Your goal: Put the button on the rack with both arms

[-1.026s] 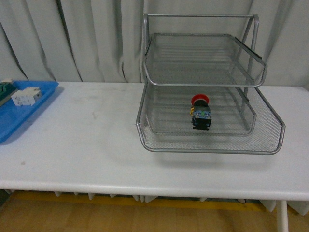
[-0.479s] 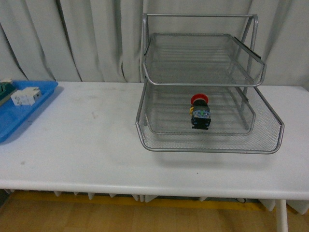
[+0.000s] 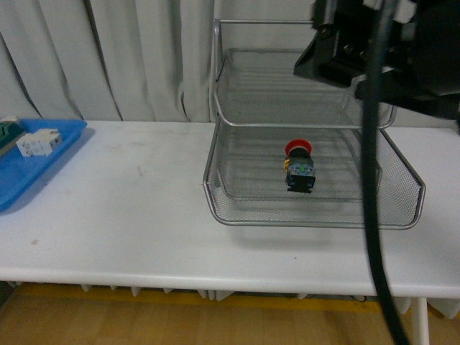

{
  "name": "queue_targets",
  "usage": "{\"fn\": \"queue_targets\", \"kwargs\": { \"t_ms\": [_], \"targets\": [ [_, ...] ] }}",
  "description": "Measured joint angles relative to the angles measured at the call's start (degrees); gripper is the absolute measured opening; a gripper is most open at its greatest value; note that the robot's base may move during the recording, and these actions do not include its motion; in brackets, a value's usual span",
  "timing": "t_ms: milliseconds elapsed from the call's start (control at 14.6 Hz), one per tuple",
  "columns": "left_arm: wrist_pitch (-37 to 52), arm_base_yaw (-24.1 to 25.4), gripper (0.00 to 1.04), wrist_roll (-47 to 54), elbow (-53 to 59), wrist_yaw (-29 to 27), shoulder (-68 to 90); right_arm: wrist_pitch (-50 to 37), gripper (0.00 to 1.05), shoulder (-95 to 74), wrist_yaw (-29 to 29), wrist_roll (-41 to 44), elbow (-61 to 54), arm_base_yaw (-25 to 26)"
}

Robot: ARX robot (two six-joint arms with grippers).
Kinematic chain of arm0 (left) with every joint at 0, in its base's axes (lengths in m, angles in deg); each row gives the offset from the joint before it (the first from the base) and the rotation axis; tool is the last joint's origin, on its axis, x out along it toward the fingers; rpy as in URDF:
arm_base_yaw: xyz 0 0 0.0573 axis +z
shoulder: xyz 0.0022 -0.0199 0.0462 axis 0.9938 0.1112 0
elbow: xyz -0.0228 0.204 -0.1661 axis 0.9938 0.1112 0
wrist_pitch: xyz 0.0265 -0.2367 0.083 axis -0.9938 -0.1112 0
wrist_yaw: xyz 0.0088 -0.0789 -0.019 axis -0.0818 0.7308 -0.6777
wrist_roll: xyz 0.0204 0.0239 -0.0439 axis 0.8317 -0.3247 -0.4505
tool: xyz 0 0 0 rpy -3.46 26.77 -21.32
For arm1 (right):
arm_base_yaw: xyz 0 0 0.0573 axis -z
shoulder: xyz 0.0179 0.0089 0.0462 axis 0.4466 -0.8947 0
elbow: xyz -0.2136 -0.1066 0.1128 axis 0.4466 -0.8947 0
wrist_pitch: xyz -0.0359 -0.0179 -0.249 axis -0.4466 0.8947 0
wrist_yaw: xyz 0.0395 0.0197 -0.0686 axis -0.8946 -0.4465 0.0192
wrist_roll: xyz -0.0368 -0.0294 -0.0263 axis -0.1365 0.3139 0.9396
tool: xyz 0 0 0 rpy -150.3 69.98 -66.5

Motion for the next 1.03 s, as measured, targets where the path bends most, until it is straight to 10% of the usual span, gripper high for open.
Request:
{"fn": "queue_targets", "kwargs": {
  "t_ms": [479, 1026],
  "targets": [
    [0.0, 0.0, 0.98, 0.0, 0.0, 0.0, 0.0, 12.4, 0.02, -4.8, -2.6, 1.5, 0.6, -2.8],
    [0.0, 0.0, 0.98, 0.0, 0.0, 0.0, 0.0, 12.9, 0.02, -13.0, -0.8, 5.9, -3.9, -3.6]
  ]
}}
